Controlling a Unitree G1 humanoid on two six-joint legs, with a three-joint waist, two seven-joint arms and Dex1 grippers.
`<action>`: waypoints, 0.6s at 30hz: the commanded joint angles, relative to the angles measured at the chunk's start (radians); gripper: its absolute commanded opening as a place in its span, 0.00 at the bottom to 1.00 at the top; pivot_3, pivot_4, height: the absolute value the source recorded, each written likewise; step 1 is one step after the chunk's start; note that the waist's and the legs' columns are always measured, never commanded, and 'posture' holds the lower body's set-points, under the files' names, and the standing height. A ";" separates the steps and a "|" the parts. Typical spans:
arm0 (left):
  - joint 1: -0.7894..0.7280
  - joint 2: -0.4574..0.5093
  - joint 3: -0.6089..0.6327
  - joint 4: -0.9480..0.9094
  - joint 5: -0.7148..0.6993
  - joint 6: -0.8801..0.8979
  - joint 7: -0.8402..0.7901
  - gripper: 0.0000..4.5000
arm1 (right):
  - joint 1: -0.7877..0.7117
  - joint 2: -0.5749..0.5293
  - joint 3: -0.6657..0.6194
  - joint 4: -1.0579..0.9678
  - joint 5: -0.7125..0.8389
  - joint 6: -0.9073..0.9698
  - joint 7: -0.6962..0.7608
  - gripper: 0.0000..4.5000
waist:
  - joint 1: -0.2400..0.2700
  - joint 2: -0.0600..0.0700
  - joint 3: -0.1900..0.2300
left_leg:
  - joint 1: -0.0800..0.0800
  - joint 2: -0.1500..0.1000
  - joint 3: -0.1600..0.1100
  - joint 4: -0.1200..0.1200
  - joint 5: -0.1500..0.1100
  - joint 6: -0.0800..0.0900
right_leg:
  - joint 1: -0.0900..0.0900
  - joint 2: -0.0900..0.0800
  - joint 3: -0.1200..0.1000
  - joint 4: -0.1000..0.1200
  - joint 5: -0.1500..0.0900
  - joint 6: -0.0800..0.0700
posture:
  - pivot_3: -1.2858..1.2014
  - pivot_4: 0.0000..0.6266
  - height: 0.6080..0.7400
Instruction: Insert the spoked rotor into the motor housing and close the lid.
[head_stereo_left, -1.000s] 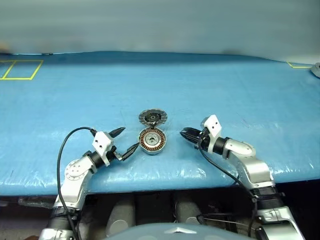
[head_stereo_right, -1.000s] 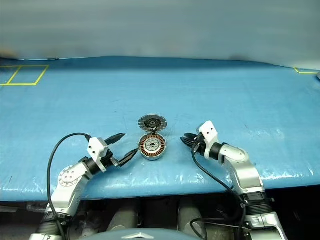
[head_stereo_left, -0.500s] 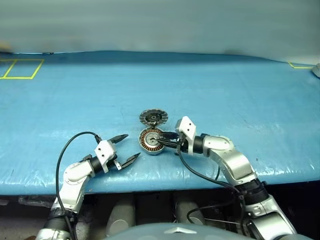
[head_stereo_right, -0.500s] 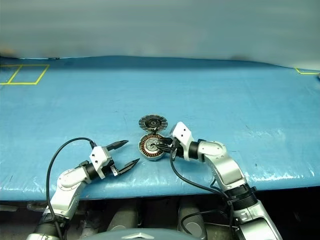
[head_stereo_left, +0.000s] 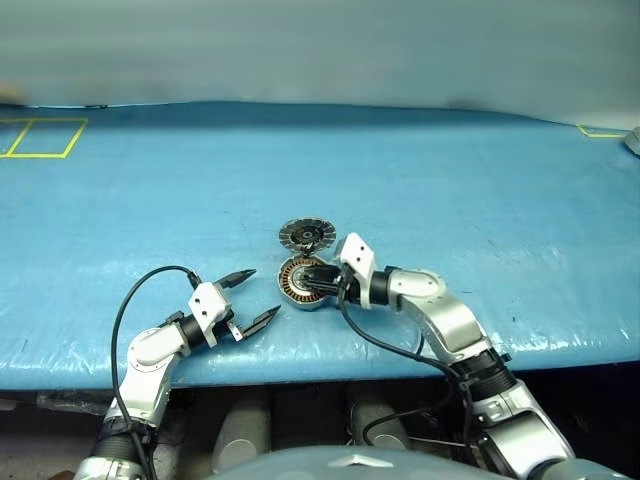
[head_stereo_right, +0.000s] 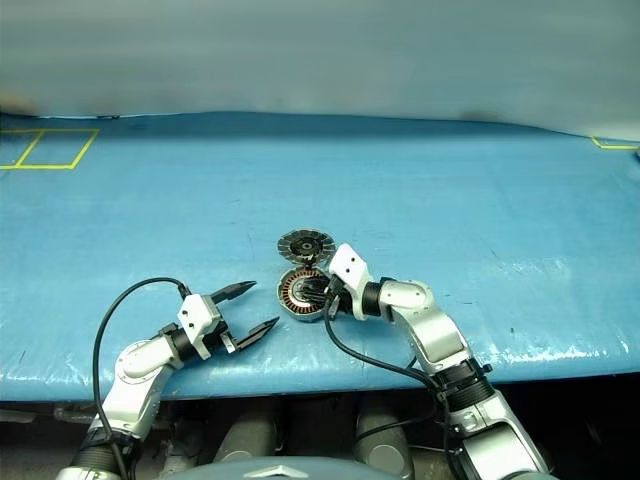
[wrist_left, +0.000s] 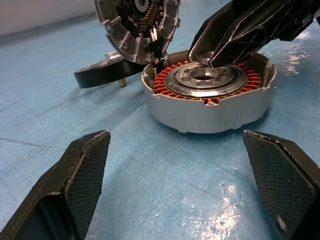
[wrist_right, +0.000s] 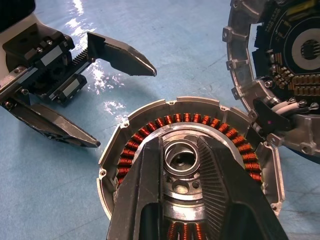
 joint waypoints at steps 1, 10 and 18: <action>-0.003 -0.003 0.004 -0.014 -0.015 -0.027 0.000 1.00 | -0.021 0.009 -0.001 -0.003 -0.002 -0.022 0.003 0.15 | 0.000 0.000 0.000 | 0.000 0.000 0.000 0.000 0.000 0.000 | 0.000 0.000 0.000 0.000 0.000 0.000 | 0.52 0.24 1.00; -0.003 -0.004 0.001 -0.015 -0.014 -0.025 0.006 1.00 | -0.040 0.018 -0.002 0.027 -0.015 -0.033 0.009 0.15 | 0.000 0.000 0.000 | 0.000 0.000 0.000 0.000 0.000 0.000 | 0.000 0.000 0.000 0.000 0.000 0.000 | 0.52 0.24 1.00; -0.004 -0.003 0.003 -0.012 -0.010 -0.027 0.013 1.00 | -0.035 0.013 0.006 0.026 -0.013 -0.006 0.024 0.15 | -0.001 0.000 0.000 | 0.000 0.000 0.000 0.000 0.000 0.000 | 0.000 0.000 0.000 0.000 0.000 0.000 | 0.52 0.24 1.00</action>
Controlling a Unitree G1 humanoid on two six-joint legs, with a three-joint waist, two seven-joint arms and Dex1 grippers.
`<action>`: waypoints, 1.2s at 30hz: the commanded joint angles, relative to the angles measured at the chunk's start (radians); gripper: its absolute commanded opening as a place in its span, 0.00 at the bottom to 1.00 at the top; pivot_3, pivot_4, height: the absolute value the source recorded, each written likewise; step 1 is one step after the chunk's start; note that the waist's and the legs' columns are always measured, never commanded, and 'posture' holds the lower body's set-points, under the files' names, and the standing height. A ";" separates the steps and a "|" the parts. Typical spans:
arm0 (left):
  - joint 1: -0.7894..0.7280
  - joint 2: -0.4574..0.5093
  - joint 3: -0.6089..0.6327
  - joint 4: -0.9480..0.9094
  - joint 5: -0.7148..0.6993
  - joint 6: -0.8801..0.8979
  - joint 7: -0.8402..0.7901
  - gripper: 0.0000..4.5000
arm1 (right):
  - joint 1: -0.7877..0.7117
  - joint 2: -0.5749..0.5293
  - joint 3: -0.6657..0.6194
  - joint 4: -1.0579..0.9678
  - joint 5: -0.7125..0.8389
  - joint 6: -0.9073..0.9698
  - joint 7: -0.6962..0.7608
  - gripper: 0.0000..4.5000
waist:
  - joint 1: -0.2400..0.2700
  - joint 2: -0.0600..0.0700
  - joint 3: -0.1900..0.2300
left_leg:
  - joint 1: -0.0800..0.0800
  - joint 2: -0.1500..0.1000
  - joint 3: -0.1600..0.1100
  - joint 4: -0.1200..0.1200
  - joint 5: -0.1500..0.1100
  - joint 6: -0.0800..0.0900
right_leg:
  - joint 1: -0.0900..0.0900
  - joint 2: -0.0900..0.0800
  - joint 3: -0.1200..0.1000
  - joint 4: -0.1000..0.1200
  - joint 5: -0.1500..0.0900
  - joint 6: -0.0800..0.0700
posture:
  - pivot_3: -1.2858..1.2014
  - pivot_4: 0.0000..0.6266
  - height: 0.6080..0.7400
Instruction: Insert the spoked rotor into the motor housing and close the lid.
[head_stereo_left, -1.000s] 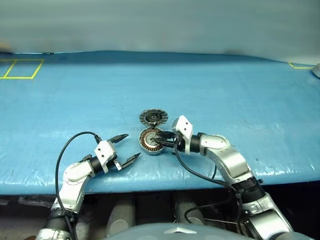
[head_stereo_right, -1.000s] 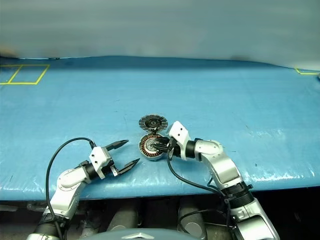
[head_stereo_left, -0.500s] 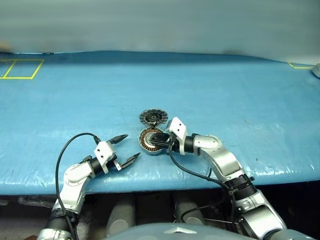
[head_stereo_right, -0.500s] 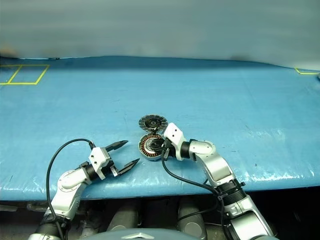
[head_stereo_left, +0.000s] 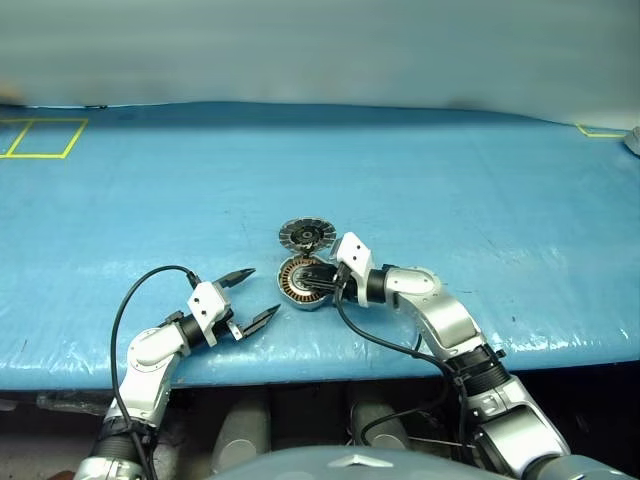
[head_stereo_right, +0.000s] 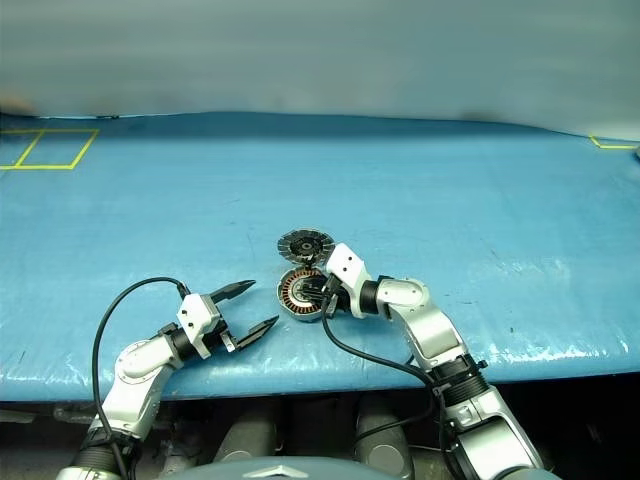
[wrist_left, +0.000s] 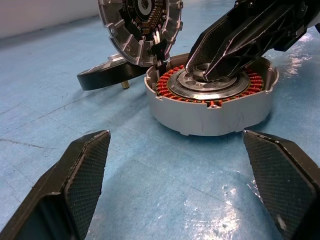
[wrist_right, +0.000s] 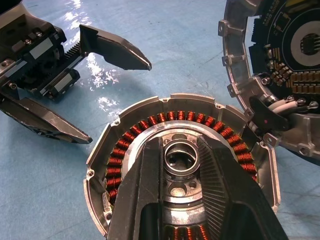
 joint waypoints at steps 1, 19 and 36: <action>-0.004 -0.003 0.004 -0.012 -0.007 -0.026 0.005 1.00 | -0.010 0.003 0.004 -0.019 0.013 0.012 0.017 0.22 | 0.000 0.000 0.000 | 0.000 0.000 0.000 0.000 0.000 0.000 | 0.000 0.000 0.000 0.000 0.000 0.000 | 0.52 0.24 1.00; -0.006 -0.006 0.001 -0.002 -0.007 -0.023 0.004 1.00 | -0.010 0.029 -0.041 -0.054 0.056 0.009 -0.009 0.23 | 0.000 0.000 0.000 | 0.000 0.000 0.000 0.000 0.000 0.000 | 0.000 0.000 0.000 0.000 0.000 0.000 | 0.52 0.24 1.00; -0.001 -0.007 0.003 0.001 0.004 -0.029 0.016 1.00 | -0.018 0.012 -0.003 -0.001 -0.009 0.021 -0.048 0.00 | -0.001 0.000 0.000 | 0.000 0.000 0.000 0.000 0.000 0.000 | 0.000 0.000 0.000 0.000 0.000 0.000 | 0.52 0.24 1.00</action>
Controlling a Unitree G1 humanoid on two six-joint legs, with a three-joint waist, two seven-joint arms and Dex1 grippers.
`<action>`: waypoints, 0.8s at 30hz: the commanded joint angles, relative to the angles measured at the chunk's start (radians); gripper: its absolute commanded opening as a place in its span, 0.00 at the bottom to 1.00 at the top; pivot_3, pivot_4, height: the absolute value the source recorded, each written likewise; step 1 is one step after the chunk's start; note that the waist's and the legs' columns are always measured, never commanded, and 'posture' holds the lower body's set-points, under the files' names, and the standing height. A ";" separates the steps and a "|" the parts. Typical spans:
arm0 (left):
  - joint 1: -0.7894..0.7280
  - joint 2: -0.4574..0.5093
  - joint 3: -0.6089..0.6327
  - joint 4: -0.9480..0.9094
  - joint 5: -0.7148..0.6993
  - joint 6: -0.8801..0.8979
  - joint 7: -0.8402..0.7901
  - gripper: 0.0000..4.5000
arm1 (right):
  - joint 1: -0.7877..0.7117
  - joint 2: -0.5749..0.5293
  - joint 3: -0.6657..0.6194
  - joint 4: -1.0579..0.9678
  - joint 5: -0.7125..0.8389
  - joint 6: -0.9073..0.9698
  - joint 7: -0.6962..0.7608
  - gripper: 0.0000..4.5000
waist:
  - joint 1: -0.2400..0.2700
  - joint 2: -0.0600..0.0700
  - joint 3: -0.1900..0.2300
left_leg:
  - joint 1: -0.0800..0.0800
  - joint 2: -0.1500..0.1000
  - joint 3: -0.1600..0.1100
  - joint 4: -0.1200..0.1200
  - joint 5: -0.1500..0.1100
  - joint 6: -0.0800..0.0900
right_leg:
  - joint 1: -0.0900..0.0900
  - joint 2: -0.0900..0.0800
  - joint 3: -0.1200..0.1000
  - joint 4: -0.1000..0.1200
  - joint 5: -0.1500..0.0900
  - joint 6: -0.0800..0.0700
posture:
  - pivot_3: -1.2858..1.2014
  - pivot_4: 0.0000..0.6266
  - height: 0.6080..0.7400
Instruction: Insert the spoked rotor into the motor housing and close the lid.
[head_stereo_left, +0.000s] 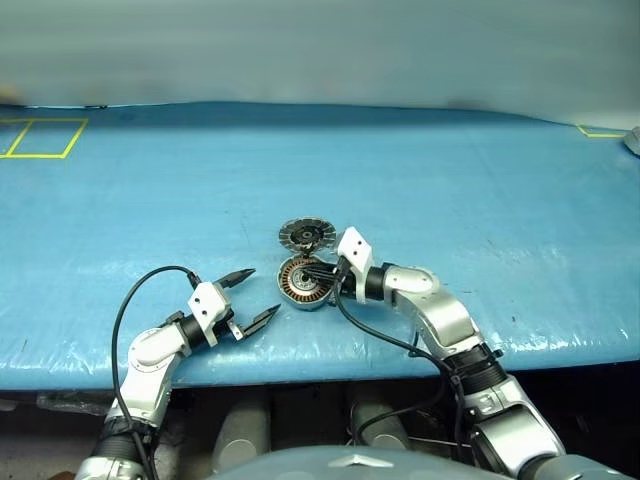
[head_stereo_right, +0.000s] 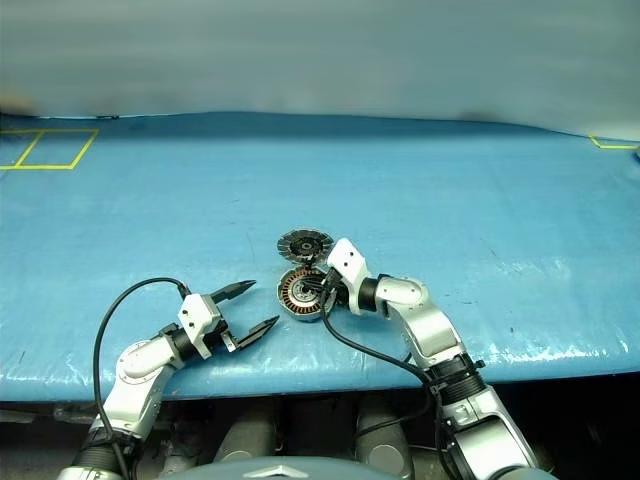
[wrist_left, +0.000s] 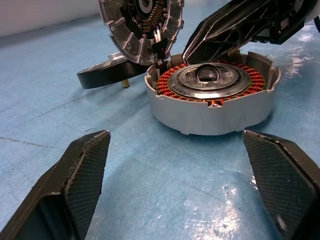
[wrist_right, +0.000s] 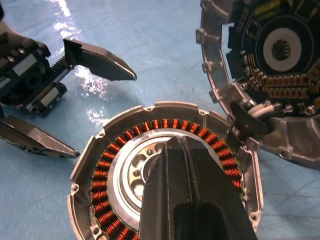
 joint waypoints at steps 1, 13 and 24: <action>0.001 -0.002 0.003 -0.007 0.001 -0.025 0.011 1.00 | -0.010 -0.011 0.016 -0.015 -0.020 0.006 0.005 0.00 | 0.000 0.000 0.000 | 0.000 0.000 0.000 0.000 0.000 0.000 | 0.000 0.000 0.000 0.000 0.000 0.000 | 0.52 0.24 1.00; 0.010 0.001 0.000 -0.009 0.004 -0.023 0.023 1.00 | 0.013 -0.009 0.005 -0.097 -0.017 0.001 -0.019 0.00 | 0.000 0.000 -0.001 | 0.001 0.000 0.000 0.000 0.000 0.000 | 0.001 0.000 0.000 0.000 0.000 0.000 | 0.52 0.24 1.00; 0.010 -0.004 -0.004 -0.004 0.004 -0.023 0.023 1.00 | 0.018 -0.006 -0.001 -0.152 0.026 0.041 -0.015 0.00 | 0.000 0.000 0.000 | 0.000 0.000 0.000 0.000 0.000 0.000 | 0.000 0.000 0.000 0.000 0.000 0.000 | 0.52 0.24 1.00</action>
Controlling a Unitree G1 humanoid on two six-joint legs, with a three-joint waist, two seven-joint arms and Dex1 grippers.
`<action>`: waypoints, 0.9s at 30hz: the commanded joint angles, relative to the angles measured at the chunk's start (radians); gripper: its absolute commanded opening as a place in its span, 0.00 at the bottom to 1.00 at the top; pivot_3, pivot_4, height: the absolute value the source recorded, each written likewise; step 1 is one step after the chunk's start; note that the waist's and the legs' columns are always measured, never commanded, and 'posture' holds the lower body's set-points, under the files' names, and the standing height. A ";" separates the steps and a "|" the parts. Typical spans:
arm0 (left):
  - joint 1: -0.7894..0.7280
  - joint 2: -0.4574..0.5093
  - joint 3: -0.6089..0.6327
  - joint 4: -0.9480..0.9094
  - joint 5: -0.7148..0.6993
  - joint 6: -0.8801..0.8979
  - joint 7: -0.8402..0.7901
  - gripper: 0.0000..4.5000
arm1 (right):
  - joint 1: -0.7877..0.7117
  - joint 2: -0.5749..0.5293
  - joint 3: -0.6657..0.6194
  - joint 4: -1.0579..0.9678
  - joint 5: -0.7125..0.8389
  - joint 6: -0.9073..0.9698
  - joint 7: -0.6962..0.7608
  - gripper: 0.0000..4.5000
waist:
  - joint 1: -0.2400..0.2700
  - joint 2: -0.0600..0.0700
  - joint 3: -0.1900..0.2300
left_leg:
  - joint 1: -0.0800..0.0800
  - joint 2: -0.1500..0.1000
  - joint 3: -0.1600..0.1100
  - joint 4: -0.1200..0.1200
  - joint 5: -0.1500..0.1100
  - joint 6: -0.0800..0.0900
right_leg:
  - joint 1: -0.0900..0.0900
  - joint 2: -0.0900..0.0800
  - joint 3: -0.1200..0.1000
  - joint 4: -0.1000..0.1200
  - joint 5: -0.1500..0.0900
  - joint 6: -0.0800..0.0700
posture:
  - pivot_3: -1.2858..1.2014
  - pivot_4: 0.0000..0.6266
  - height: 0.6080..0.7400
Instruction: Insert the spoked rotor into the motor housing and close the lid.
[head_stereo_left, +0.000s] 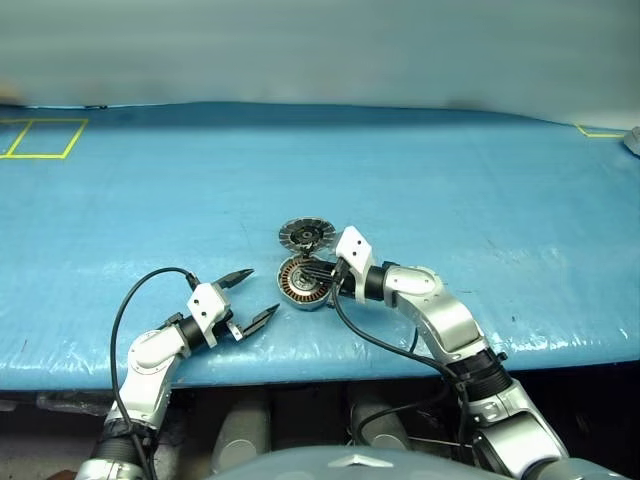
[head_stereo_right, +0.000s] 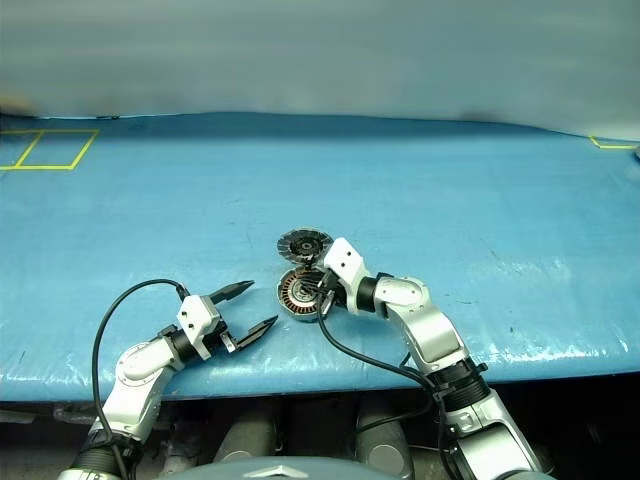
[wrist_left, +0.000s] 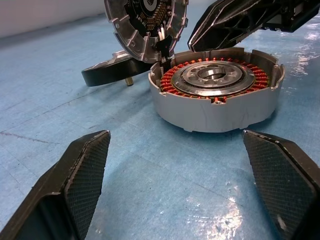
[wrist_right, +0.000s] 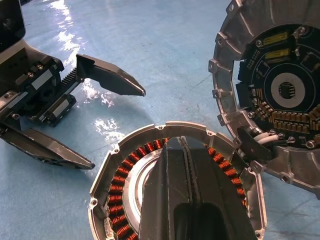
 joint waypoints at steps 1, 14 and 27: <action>0.001 -0.004 -0.004 -0.004 0.002 -0.016 0.006 1.00 | -0.004 0.001 -0.002 -0.031 0.013 0.001 0.008 0.00 | 0.000 0.000 0.000 | 0.000 0.000 0.000 0.000 0.000 0.000 | 0.000 0.000 0.000 0.000 0.000 0.000 | 0.52 0.24 1.00; 0.002 -0.003 -0.003 -0.004 0.004 -0.015 0.012 1.00 | 0.006 -0.006 0.059 0.037 -0.045 -0.002 -0.001 0.00 | 0.000 0.000 0.000 | 0.000 0.000 0.000 0.000 0.000 0.000 | 0.000 0.000 0.000 0.000 0.000 0.000 | 0.52 0.24 1.00; 0.009 -0.003 0.004 -0.006 -0.007 -0.017 0.018 1.00 | -0.007 -0.012 0.018 -0.042 -0.026 0.019 -0.005 0.00 | 0.000 0.000 0.000 | 0.000 0.000 0.000 0.000 0.000 0.000 | 0.000 0.000 0.000 0.000 0.000 0.000 | 0.52 0.24 1.00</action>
